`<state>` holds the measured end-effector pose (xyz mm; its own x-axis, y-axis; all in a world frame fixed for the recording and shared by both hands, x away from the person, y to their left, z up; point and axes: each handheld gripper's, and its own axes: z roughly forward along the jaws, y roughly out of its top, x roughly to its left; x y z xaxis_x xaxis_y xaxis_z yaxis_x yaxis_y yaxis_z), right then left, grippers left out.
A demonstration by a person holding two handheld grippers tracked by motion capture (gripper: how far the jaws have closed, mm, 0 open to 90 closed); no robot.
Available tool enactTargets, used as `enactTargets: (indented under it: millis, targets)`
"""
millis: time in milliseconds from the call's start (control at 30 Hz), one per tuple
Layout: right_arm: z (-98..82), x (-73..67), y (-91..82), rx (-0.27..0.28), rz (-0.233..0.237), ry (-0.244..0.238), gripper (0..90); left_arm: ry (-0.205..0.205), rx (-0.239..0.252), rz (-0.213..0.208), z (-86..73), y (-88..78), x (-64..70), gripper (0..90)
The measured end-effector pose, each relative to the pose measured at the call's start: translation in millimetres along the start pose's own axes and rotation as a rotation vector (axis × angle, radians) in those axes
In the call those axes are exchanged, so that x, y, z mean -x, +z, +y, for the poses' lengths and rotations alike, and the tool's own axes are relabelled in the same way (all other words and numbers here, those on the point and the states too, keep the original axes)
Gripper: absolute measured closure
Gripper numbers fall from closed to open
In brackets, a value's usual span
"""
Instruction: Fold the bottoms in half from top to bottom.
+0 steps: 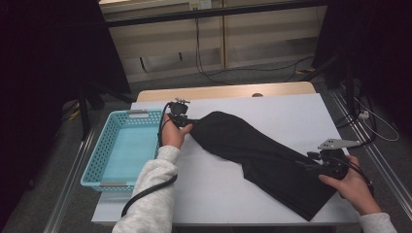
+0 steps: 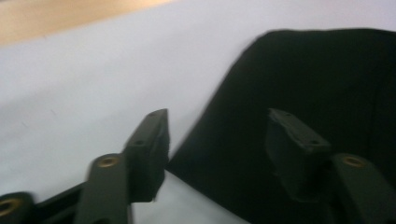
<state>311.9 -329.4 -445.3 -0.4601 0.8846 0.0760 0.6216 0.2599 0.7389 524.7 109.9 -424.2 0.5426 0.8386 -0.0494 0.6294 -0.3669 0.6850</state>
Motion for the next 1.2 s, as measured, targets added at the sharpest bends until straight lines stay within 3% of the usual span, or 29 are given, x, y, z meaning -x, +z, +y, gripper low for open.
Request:
enactTargets:
  millis: [133,233,467,700,800,833,900,933,967,1200]
  targets:
    - [0.2,-1.0,-2.2,0.008,-0.004,0.005,36.4,-0.019,0.002,0.039,-13.8,1.2,1.4,32.6]
    - [0.4,-0.6,-4.4,0.016,-0.010,0.009,35.8,-0.062,-0.038,0.080,-22.2,5.3,-1.6,31.7]
    - [-1.2,0.5,-3.8,0.008,-0.011,0.010,35.2,-0.119,-0.028,0.083,-29.5,12.5,-1.3,34.2]
    - [-1.4,-0.6,-4.2,0.008,-0.013,0.008,34.8,-0.148,-0.033,0.062,-27.6,11.8,0.0,55.8]
    - [-1.1,-1.0,-4.3,0.012,-0.013,0.002,34.8,-0.134,-0.043,0.059,-27.2,11.9,-0.8,66.9]
    - [-1.2,-1.6,-4.5,0.012,-0.011,0.003,34.9,-0.153,-0.038,0.050,-26.7,12.4,-1.5,69.6]
    - [-1.3,-1.7,-4.4,0.012,-0.012,0.001,34.8,-0.155,-0.039,0.040,-26.6,12.4,-2.5,77.1]
    - [-1.3,-1.7,-4.4,0.012,-0.012,0.001,34.8,-0.175,-0.039,0.010,-26.9,12.3,-4.1,77.1]
    - [-1.4,-1.7,-3.8,0.009,-0.010,0.000,34.8,-0.206,-0.038,-0.017,-27.4,12.8,-4.8,86.5]
    - [-1.2,-2.4,-4.0,0.010,-0.005,-0.004,34.6,-0.210,-0.058,-0.020,-23.6,11.4,-5.1,87.9]
